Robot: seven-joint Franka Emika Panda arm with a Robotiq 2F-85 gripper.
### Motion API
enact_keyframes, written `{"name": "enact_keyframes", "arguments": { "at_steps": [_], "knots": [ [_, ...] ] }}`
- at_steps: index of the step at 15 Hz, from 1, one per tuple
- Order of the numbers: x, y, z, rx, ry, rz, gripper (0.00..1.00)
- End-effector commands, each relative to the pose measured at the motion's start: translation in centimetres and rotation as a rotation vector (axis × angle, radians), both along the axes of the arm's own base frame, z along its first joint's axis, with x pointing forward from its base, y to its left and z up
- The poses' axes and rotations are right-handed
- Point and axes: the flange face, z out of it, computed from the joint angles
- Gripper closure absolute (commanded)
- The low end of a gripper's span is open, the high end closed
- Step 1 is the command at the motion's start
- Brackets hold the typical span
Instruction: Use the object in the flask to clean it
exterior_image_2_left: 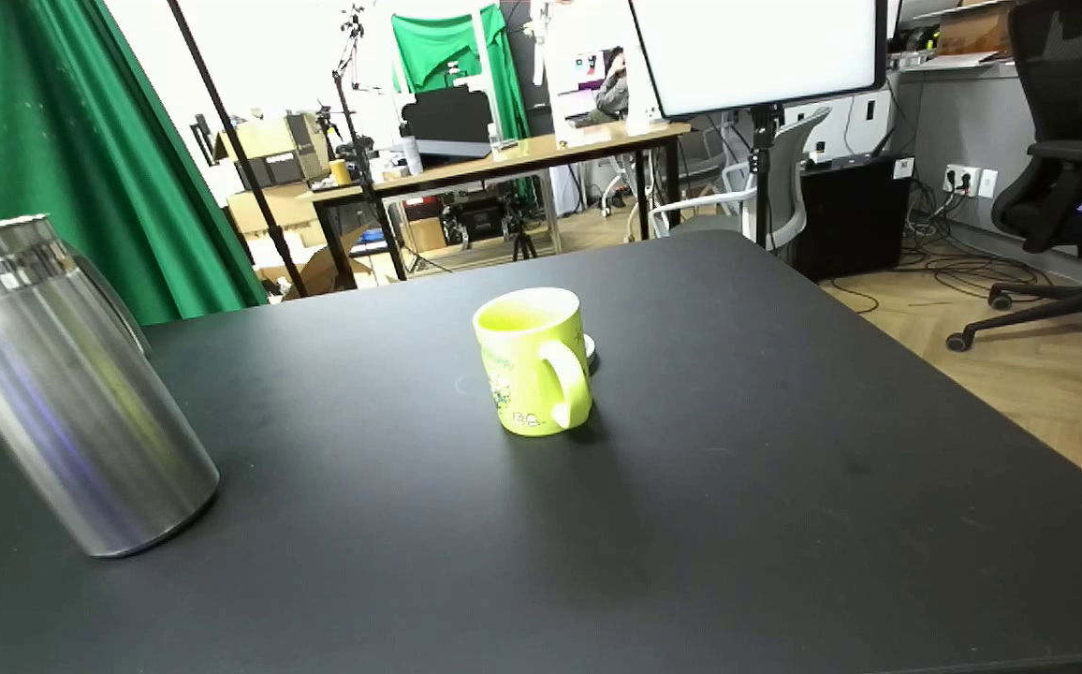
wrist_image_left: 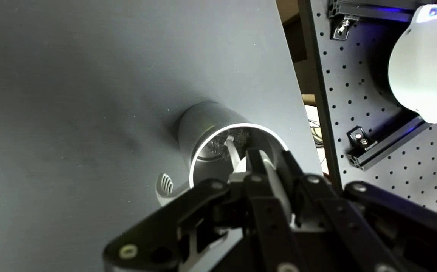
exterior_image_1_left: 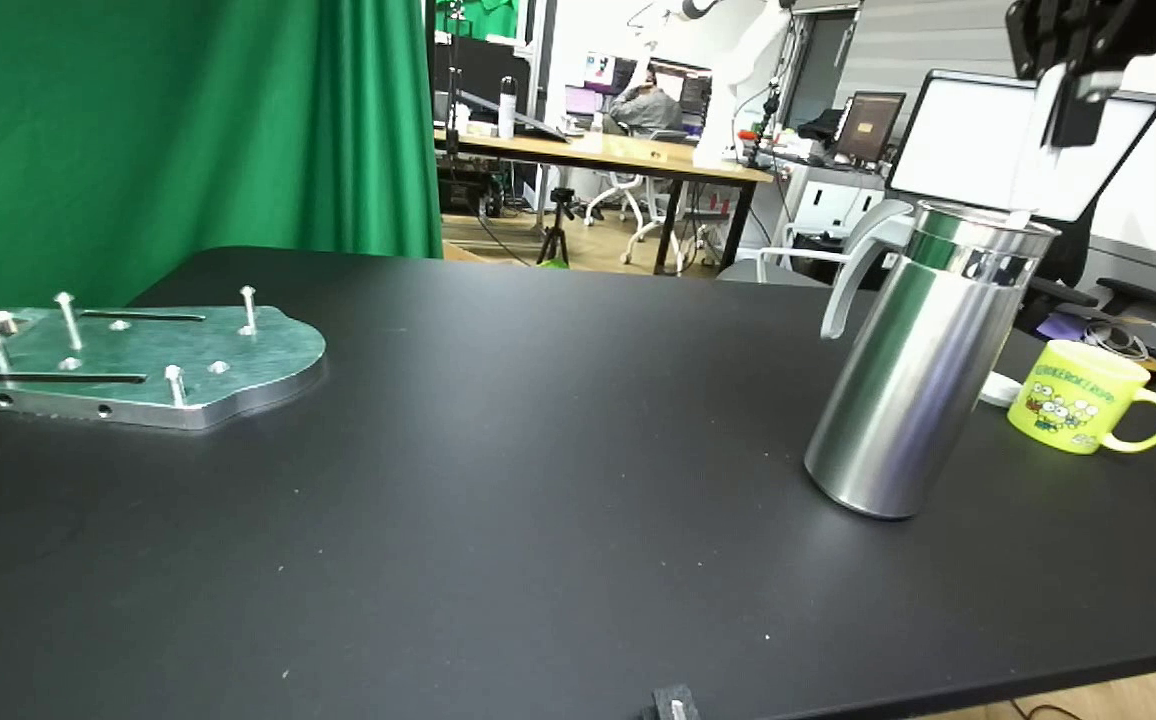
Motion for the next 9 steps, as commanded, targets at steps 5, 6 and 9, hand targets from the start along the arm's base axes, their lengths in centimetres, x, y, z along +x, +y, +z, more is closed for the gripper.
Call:
{"name": "enact_keyframes", "arguments": {
  "at_steps": [5, 6, 9],
  "knots": [
    [1.0, 0.6, 6.7, 0.027, -0.097, -0.007, 0.96],
    [1.0, 0.6, 8.3, 0.035, -0.121, -0.006, 0.96],
    [0.7, 0.3, 9.7, 0.041, -0.152, -0.011, 0.96]
  ]
}}
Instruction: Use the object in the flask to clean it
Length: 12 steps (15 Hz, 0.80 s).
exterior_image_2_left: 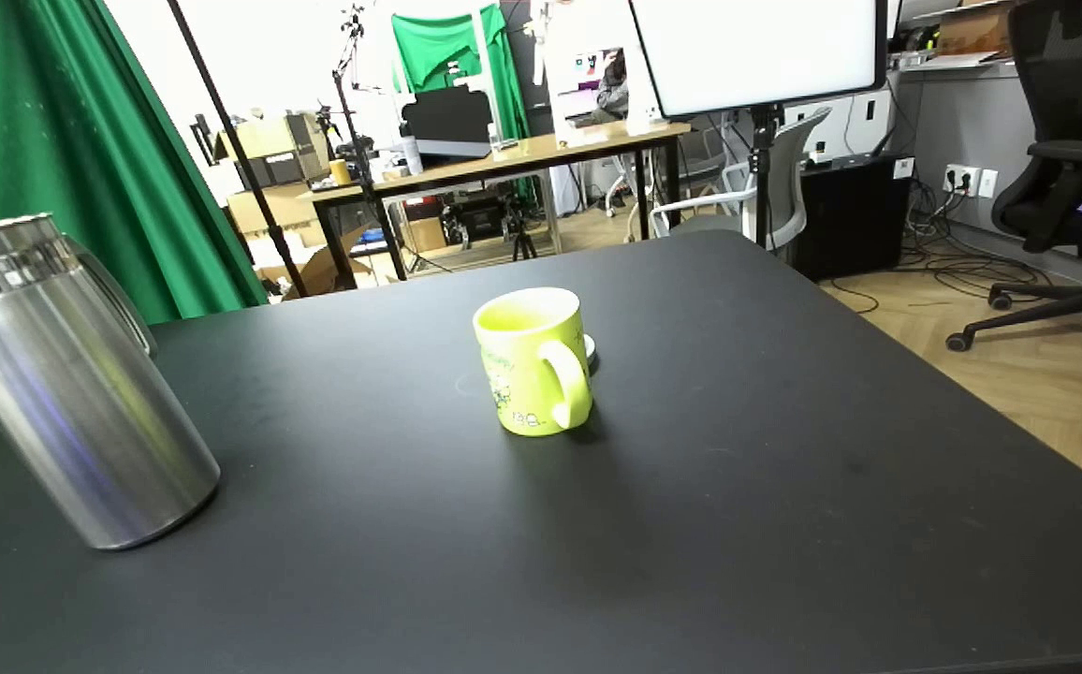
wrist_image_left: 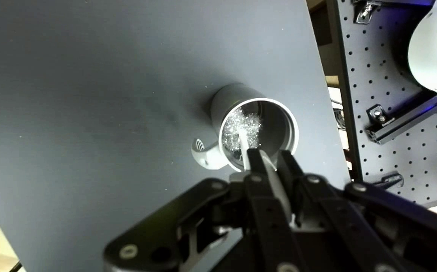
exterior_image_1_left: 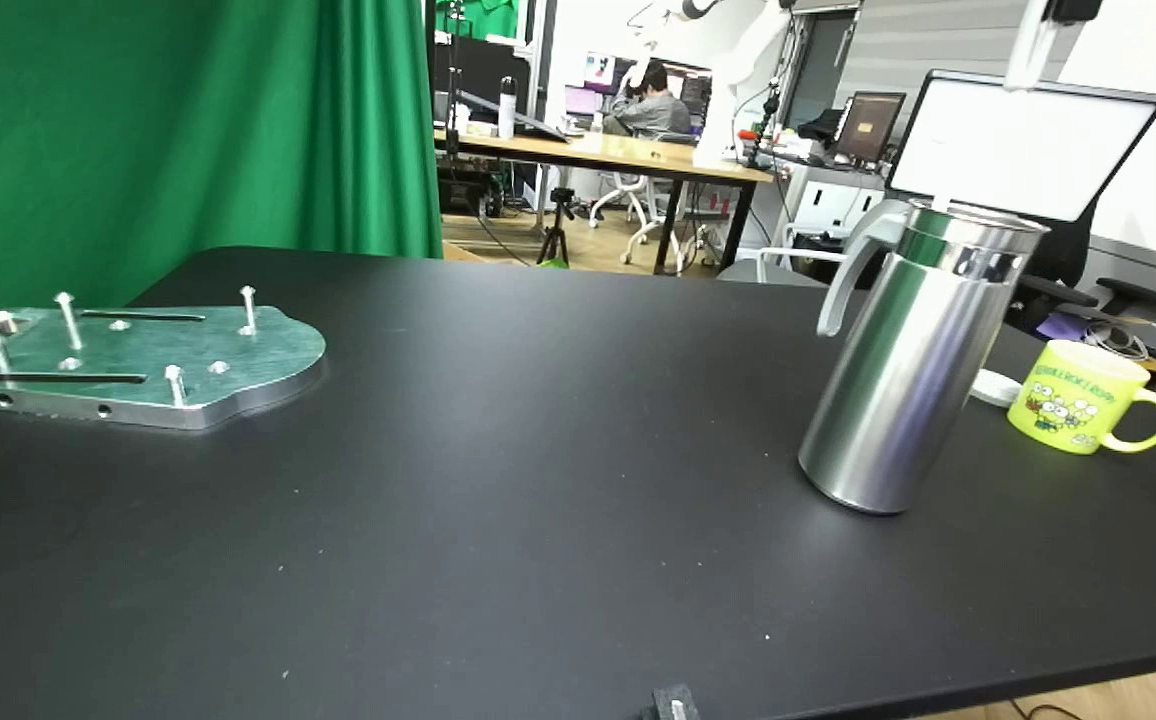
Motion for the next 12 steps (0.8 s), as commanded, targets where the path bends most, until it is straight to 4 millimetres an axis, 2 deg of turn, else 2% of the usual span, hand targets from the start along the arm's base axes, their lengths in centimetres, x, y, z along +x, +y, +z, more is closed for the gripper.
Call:
{"name": "enact_keyframes", "arguments": {
  "at_steps": [1, 3, 6, 9, 11, 12],
  "knots": [
    [-0.3, -0.3, 0.9, 0.012, -0.019, -0.01, 0.96],
    [-0.5, -0.6, -1.2, 0.0, 0.009, -0.018, 0.96],
    [-0.5, -1.1, -5.9, -0.005, 0.095, -0.029, 0.96],
    [-0.3, -1.4, -9.9, -0.012, 0.156, -0.043, 0.96],
    [0.3, -1.5, -11.0, -0.016, 0.179, -0.054, 0.96],
    [0.7, -1.6, -10.5, -0.014, 0.171, -0.058, 0.96]
  ]
}}
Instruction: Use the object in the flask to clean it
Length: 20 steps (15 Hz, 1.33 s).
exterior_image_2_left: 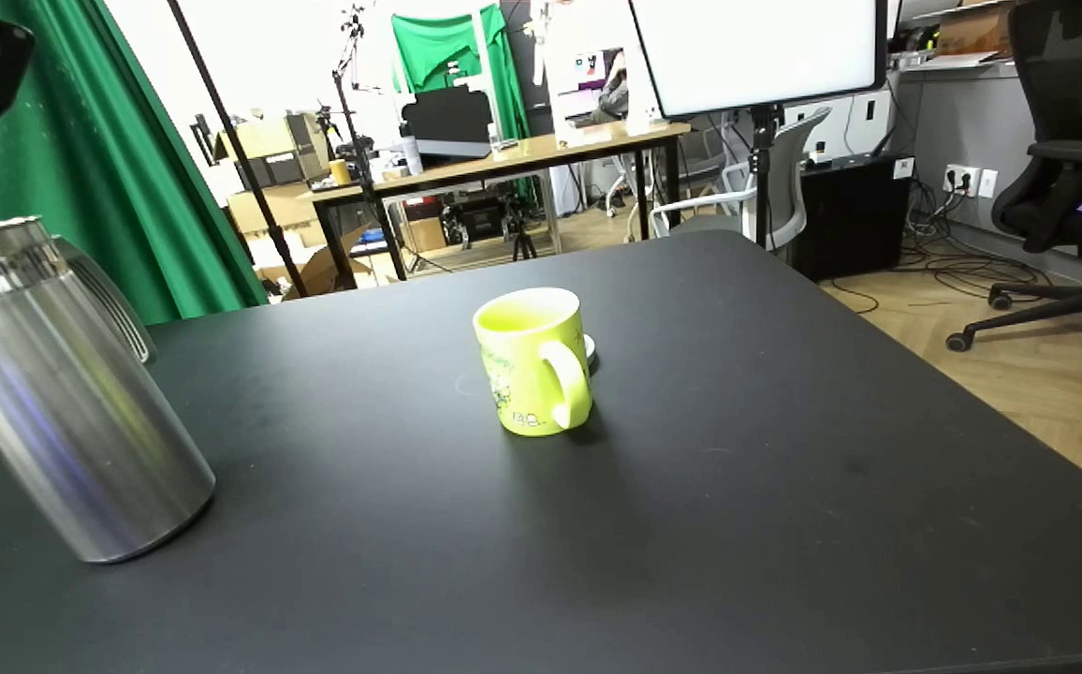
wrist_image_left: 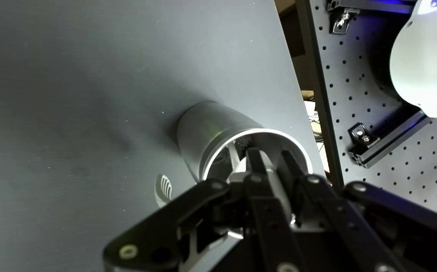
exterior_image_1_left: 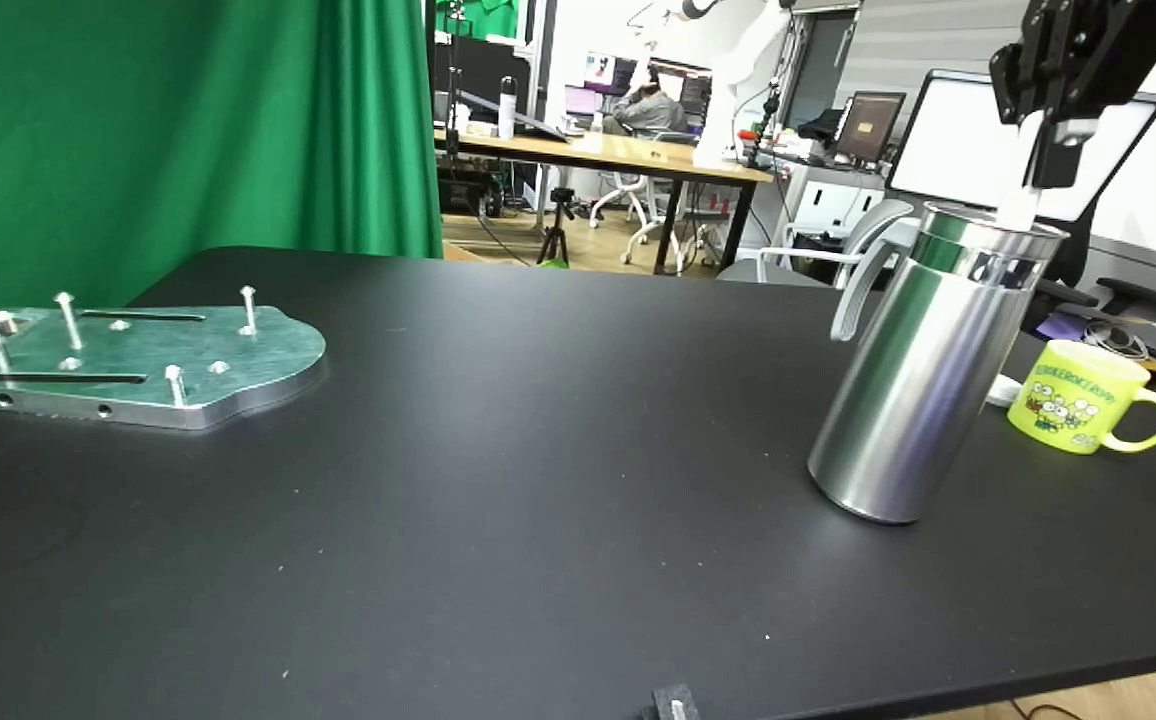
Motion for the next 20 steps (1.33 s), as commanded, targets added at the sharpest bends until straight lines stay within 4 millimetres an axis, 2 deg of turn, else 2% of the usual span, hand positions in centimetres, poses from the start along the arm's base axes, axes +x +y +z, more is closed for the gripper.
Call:
{"name": "enact_keyframes", "arguments": {
  "at_steps": [1, 4, 7, 9, 11, 13, 20],
  "knots": [
    [1.1, -0.3, 0.8, -0.012, -0.004, -0.033, 0.96],
    [1.4, 0.1, 5.1, -0.005, -0.063, -0.018, 0.96],
    [0.7, 0.7, 9.5, 0.0, -0.114, 0.007, 0.96],
    [0.1, 1.0, 11.5, 0.002, -0.145, 0.021, 0.96],
    [-0.3, 1.2, 12.2, 0.005, -0.166, 0.024, 0.96],
    [-0.2, 1.3, 10.9, 0.009, -0.151, 0.025, 0.96],
    [0.7, 1.1, 1.4, -0.008, 0.007, 0.003, 0.96]
  ]
}}
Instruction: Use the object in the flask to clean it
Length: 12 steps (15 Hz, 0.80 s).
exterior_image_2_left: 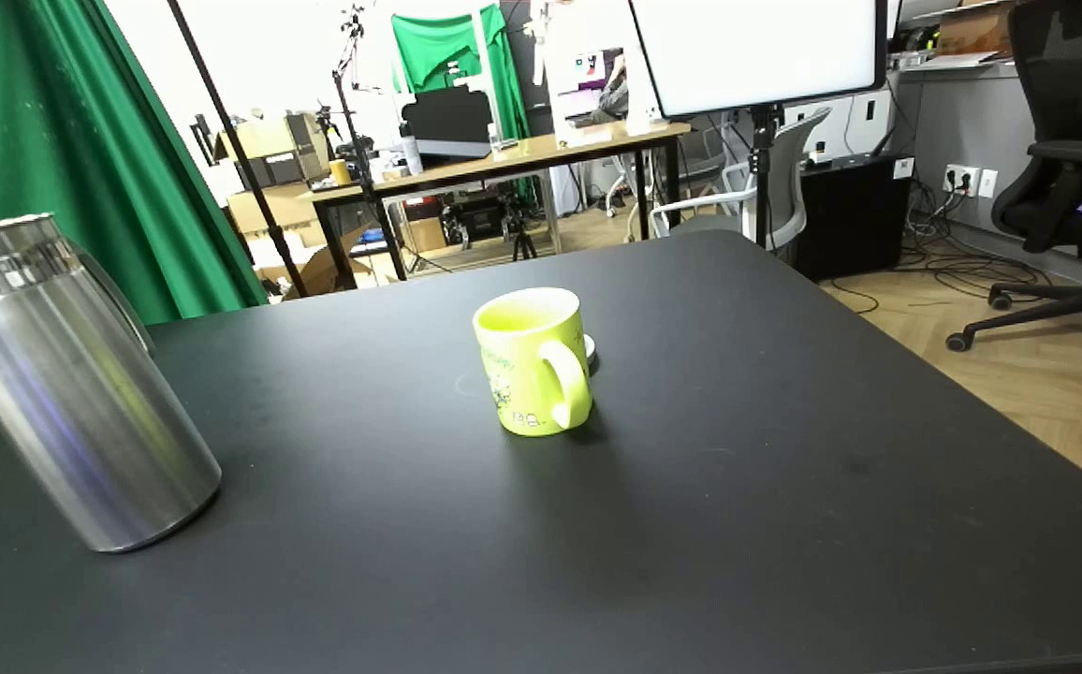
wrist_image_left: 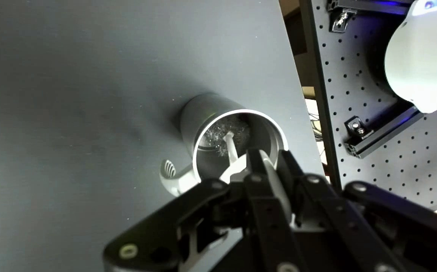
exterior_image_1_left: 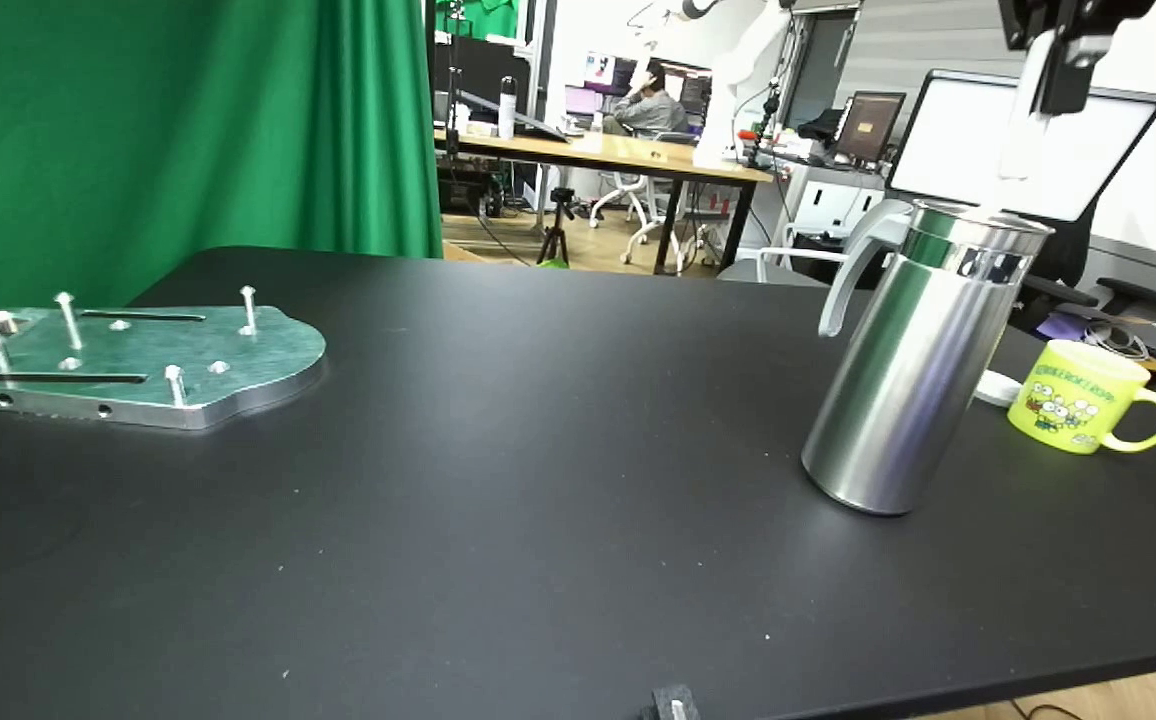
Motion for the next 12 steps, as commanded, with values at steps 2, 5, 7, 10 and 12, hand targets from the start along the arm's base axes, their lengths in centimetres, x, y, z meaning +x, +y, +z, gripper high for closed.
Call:
{"name": "enact_keyframes", "arguments": {
  "at_steps": [2, 5, 7, 10, 12],
  "knots": [
    [1.0, -0.2, -3.6, -0.003, 0.056, -0.023, 0.96],
    [1.3, -0.2, -1.7, -0.003, 0.028, -0.015, 0.96],
    [1.2, -0.1, 0.1, 0.002, 0.005, -0.008, 0.96],
    [0.8, 0.0, 2.9, 0.008, -0.036, -0.002, 0.96],
    [0.4, 0.1, 4.4, 0.012, -0.057, 0.006, 0.96]
  ]
}}
